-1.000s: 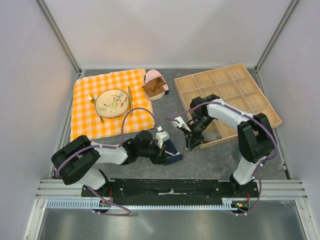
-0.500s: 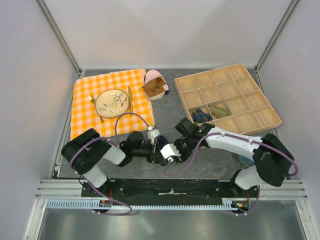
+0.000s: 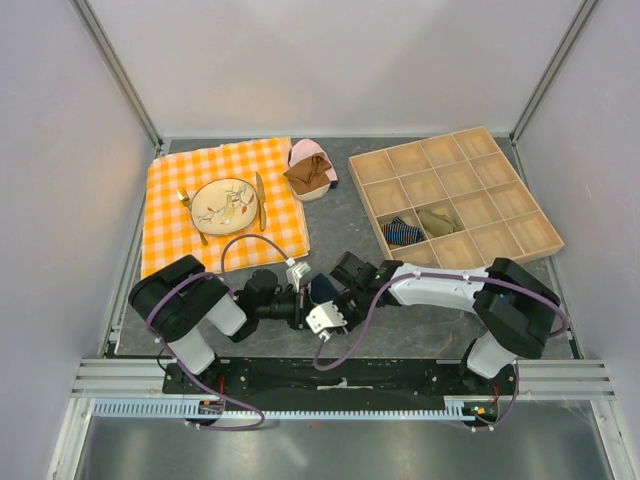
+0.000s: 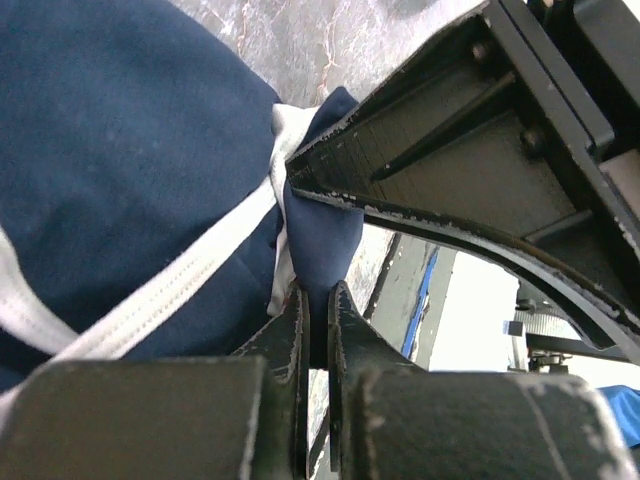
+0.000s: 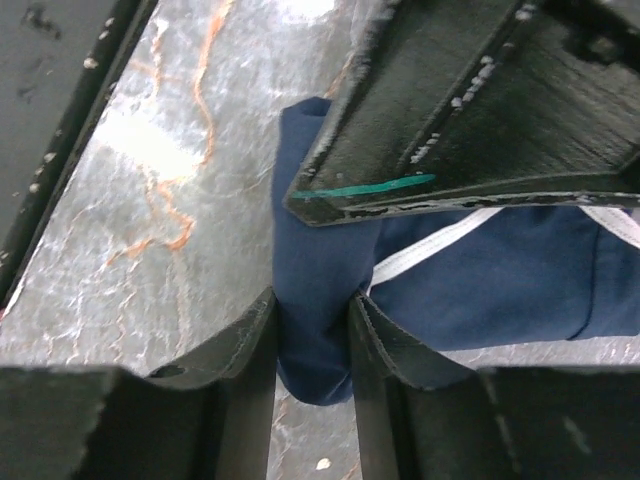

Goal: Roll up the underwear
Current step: Roll the underwear to the center of the board.

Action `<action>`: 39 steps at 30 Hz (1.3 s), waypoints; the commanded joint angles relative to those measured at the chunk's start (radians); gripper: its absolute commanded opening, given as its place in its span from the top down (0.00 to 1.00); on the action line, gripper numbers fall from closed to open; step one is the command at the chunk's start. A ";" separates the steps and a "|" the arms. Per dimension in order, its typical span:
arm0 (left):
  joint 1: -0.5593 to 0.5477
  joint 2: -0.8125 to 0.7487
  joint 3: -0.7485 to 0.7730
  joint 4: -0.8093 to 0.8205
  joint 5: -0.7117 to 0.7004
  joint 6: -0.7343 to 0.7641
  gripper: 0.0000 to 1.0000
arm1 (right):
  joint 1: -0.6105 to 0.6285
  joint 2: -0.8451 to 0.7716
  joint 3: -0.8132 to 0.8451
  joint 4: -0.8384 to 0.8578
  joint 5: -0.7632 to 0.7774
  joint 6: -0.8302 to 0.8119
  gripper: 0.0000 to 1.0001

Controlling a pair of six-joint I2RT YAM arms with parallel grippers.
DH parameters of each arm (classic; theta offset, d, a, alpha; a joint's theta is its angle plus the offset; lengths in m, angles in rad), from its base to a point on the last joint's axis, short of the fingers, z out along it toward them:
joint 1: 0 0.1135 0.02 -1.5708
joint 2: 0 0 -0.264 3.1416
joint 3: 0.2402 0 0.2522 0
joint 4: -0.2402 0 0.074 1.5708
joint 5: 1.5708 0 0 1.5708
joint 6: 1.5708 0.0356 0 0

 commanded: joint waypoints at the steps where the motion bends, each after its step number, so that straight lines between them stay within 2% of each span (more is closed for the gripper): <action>1: 0.007 -0.023 -0.084 0.044 -0.093 -0.032 0.87 | 0.014 0.102 0.030 -0.030 0.047 0.058 0.66; 2: 0.007 -0.049 -0.108 0.051 -0.110 -0.015 0.82 | 0.015 0.117 0.045 -0.050 0.043 0.063 0.69; 3: 0.007 -0.080 -0.118 0.045 -0.148 -0.001 0.71 | 0.012 0.132 0.078 -0.102 0.030 0.067 0.73; 5: 0.007 -0.213 -0.150 0.010 -0.194 0.050 0.62 | -0.007 0.177 0.115 -0.161 -0.012 0.067 0.76; 6: 0.007 -0.273 -0.156 -0.029 -0.237 0.071 0.56 | -0.015 0.191 0.134 -0.225 -0.058 0.064 0.80; 7: 0.005 -0.330 -0.161 -0.106 -0.260 0.092 0.53 | -0.026 0.220 0.175 -0.257 -0.078 0.064 0.81; 8: 0.005 -0.456 -0.171 -0.154 -0.282 0.141 0.52 | -0.050 0.237 0.197 -0.294 -0.098 0.060 0.82; 10: 0.002 -0.586 -0.181 -0.280 -0.348 0.189 0.49 | -0.076 0.296 0.272 -0.423 -0.166 0.040 0.85; 11: 0.001 -0.732 -0.190 -0.314 -0.363 0.244 0.49 | -0.105 0.319 0.298 -0.521 -0.190 0.010 0.86; 13: -0.004 -0.880 -0.217 -0.419 -0.412 0.296 0.48 | -0.156 0.393 0.372 -0.618 -0.258 -0.024 0.89; 14: -0.007 -0.948 -0.226 -0.452 -0.434 0.342 0.48 | -0.175 0.415 0.393 -0.693 -0.279 -0.055 0.90; 15: -0.010 -1.085 -0.236 -0.478 -0.475 0.354 0.48 | -0.192 0.456 0.425 -0.725 -0.299 -0.069 0.91; 18: -0.019 -1.302 -0.295 -0.507 -0.507 0.368 0.48 | -0.250 0.529 0.474 -0.794 -0.341 -0.063 0.90; 22: -0.031 -1.410 -0.325 -0.544 -0.500 0.384 0.48 | -0.265 0.603 0.520 -0.828 -0.330 -0.011 0.90; 26: -0.070 -1.334 -0.300 -0.529 -0.483 0.414 0.48 | -0.271 0.669 0.577 -0.833 -0.306 0.093 0.90; 30: -0.169 -1.156 -0.257 -0.459 -0.516 0.488 0.48 | -0.296 0.738 0.625 -0.834 -0.327 0.169 0.90; 33: -0.307 -1.009 -0.198 -0.454 -0.624 0.580 0.47 | -0.307 0.761 0.620 -0.834 -0.321 0.175 0.90; 34: -0.385 -0.964 -0.163 -0.452 -0.654 0.635 0.47 | -0.313 0.764 0.620 -0.836 -0.321 0.173 0.89; 39: -0.545 -0.666 -0.041 -0.452 -0.753 0.778 0.43 | -0.321 0.783 0.620 -0.833 -0.321 0.178 0.89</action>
